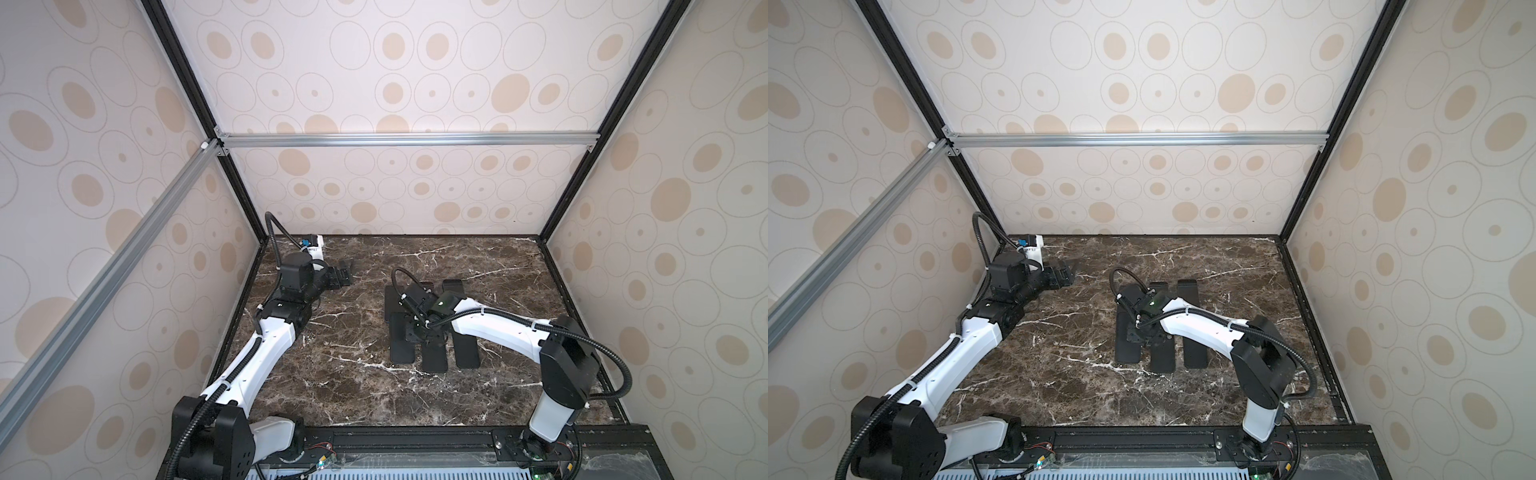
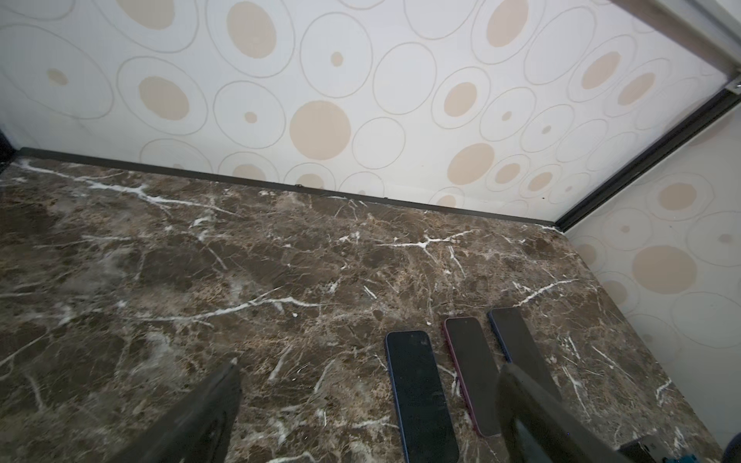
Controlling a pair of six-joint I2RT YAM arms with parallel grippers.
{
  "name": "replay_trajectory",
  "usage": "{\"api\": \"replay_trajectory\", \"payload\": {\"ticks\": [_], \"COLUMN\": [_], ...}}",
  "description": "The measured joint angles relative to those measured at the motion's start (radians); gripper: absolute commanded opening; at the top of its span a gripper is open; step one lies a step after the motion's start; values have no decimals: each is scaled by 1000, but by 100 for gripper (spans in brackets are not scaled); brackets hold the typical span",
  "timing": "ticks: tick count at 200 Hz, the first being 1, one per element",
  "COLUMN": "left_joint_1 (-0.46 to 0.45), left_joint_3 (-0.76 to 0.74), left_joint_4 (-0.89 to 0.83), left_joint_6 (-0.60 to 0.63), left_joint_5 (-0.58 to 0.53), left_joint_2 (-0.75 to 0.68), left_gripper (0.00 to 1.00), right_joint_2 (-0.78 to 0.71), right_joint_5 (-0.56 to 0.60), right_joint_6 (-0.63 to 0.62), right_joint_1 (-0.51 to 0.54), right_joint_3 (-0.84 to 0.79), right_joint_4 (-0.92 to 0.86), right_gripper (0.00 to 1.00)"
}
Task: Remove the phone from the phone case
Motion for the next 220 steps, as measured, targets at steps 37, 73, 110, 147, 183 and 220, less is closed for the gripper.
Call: {"api": "replay_trajectory", "payload": {"ticks": [37, 73, 110, 147, 183, 220], "left_joint_1": [11, 21, 26, 30, 31, 34], "left_joint_3": [-6, -6, -18, -22, -22, -23], "left_joint_4": [-1, -1, -1, -1, 0, 0], "left_joint_6": [1, 1, 1, 1, 1, 1], "left_joint_5": [0, 0, 0, 3, 8, 9], "left_joint_2": [-2, -2, -5, -6, -6, -6], "left_gripper": [99, 99, 99, 99, 99, 99], "right_joint_2": [92, 162, 199, 213, 249, 254], "right_joint_5": [0, -10, -15, -24, -29, -30], "right_joint_6": [21, 26, 25, 20, 10, 7], "right_joint_1": [3, 4, 7, 8, 10, 12], "right_joint_3": [45, 82, 107, 115, 140, 141], "right_joint_4": [-29, -39, -53, -66, -71, -74], "right_gripper": [0, 0, 0, 0, 0, 11]}}
